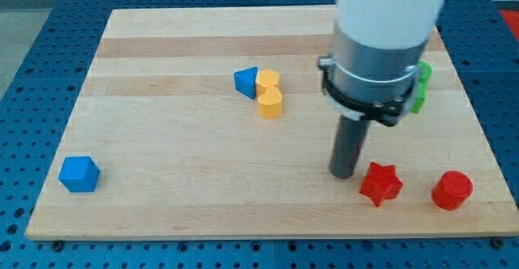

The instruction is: Move red star on left side of red circle

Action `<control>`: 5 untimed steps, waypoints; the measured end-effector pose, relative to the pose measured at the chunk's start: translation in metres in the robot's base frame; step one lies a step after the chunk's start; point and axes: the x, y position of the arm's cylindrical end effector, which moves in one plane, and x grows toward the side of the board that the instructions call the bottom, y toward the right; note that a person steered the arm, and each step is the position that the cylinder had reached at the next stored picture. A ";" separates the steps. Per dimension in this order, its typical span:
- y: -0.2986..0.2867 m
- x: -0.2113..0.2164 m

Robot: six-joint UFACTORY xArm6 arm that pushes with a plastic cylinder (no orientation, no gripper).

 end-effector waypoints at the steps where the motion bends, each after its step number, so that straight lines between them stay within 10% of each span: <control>1: 0.040 0.000; 5: -0.002 0.020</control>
